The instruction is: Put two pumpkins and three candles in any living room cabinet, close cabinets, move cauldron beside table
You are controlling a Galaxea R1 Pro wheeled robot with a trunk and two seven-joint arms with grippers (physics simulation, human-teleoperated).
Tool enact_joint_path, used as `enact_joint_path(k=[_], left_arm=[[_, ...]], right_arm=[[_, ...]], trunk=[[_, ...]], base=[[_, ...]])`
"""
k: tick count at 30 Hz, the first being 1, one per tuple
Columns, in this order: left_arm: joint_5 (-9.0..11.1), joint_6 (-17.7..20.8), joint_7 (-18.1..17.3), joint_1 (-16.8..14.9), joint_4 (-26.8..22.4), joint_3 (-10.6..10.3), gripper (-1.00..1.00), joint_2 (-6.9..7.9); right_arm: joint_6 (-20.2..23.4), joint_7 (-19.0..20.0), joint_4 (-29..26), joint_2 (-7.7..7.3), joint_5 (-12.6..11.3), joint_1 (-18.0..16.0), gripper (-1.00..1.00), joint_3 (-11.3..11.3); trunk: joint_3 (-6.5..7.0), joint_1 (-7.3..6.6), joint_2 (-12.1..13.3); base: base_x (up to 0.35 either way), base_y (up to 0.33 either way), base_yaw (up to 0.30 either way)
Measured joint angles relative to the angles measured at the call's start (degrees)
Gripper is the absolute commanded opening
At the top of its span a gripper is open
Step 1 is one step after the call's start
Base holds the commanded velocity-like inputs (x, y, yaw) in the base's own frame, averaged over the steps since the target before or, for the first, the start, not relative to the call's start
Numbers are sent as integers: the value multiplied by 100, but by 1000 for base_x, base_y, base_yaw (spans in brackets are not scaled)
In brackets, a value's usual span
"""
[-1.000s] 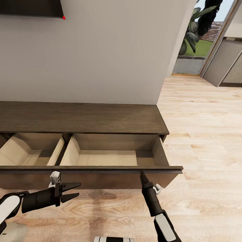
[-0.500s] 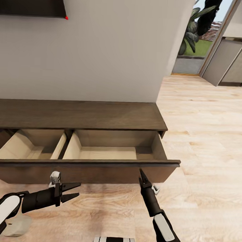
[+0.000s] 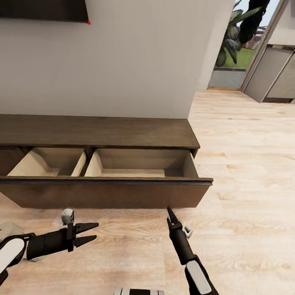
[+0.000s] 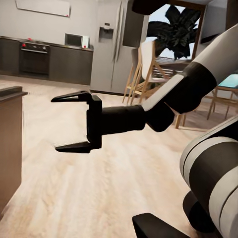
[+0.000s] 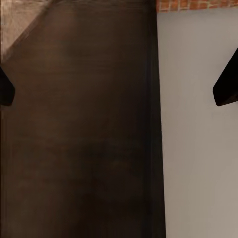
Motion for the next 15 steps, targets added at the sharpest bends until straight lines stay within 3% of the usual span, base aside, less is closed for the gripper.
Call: enact_joint_path(k=[6, 10, 15], left_arm=[[-6, 0, 5, 0, 0, 0, 100, 0], [-14, 0, 43, 0, 0, 0, 100, 0], [-24, 0, 59, 0, 5, 6, 100, 7]], right_arm=[[70, -486, -8, -2, 0, -6, 100, 178], [777, -1192, -18, -11, 0, -65, 100, 190], [1070, -1735, -1, -35, -21, -75, 100, 189]], trunk=[[0, 0, 0], [0, 0, 0], [0, 0, 0]], base=[[-328, 0, 0], [-330, 0, 0], [-291, 0, 0]])
